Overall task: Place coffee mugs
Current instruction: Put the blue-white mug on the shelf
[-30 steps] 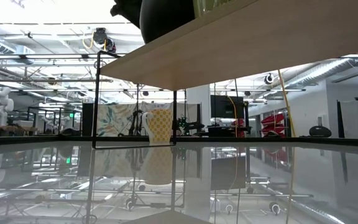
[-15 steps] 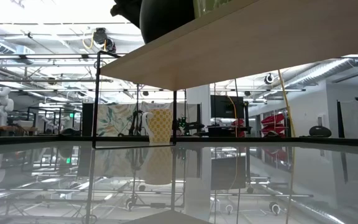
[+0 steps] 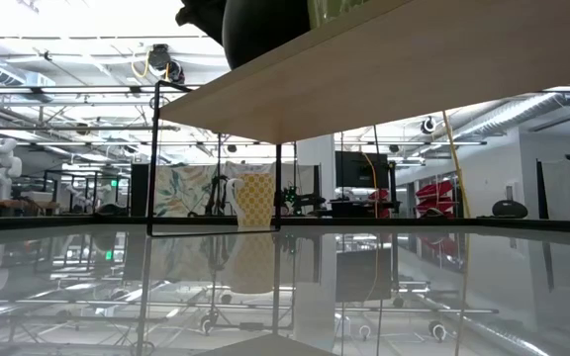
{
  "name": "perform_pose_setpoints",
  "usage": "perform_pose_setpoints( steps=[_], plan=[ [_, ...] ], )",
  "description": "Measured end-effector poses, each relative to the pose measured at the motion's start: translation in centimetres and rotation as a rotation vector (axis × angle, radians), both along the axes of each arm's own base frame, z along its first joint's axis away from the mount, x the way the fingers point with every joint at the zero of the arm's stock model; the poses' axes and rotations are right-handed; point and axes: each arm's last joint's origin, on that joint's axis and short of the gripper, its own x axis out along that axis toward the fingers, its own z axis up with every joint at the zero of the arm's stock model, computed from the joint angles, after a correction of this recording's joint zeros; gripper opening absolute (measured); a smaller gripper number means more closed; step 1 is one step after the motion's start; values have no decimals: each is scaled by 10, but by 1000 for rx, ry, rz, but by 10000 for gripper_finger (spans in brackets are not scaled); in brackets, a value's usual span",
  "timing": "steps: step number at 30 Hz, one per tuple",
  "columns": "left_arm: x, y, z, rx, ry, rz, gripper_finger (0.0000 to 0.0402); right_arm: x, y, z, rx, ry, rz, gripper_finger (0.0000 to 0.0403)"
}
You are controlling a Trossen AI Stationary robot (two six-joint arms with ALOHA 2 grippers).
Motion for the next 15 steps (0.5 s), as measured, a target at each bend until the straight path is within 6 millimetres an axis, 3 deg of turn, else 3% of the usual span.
perform_pose_setpoints(
  steps=[5, 9, 15],
  plan=[
    [-3, -5, -3, -24, 48, -9, 79, 1, 5, -16, 180, 60, -235, 192],
    [-3, -9, -4, -32, 68, -19, 79, 16, 18, -19, 361, -3, -282, 194],
    [-3, -8, -4, -10, 76, -47, 79, 27, 30, -22, 426, -20, -311, 194]
  ],
)
